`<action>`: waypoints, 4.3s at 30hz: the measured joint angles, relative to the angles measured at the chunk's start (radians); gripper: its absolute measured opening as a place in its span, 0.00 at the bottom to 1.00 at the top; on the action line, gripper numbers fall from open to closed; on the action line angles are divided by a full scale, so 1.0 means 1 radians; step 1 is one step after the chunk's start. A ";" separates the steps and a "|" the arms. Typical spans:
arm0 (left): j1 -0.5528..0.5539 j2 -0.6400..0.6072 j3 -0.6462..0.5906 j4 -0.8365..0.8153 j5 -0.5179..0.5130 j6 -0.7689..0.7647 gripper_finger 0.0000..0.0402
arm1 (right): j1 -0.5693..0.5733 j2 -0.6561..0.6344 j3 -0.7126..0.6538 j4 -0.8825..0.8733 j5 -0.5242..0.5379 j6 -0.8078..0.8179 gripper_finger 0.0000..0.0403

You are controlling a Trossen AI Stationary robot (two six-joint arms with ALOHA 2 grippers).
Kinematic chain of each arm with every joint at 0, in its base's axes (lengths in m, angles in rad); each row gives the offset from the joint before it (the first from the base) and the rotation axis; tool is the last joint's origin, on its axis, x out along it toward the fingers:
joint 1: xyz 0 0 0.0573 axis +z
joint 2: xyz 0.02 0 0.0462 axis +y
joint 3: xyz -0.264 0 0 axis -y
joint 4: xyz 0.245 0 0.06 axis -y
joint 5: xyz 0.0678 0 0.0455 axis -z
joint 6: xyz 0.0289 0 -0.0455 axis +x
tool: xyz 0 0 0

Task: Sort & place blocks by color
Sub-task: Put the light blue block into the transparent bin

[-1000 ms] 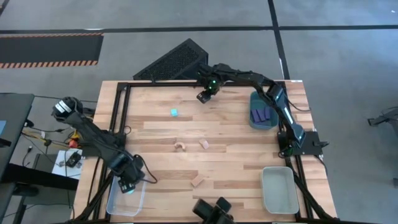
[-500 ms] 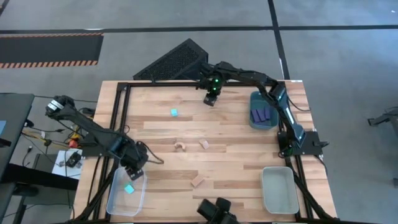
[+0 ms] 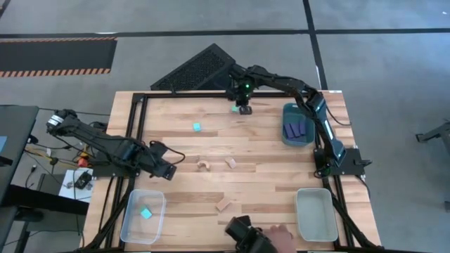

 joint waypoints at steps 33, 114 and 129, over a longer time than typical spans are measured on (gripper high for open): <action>0.071 0.000 0.000 0.173 0.150 -0.103 0.51 | -0.196 0.043 0.002 0.147 -0.439 0.476 0.00; 0.251 0.284 0.000 0.758 -0.250 0.090 0.51 | -0.031 0.022 -0.001 0.178 0.122 0.227 0.08; 0.218 0.284 0.000 0.760 -0.260 0.046 0.51 | -0.085 0.059 0.001 0.125 -0.119 0.222 0.01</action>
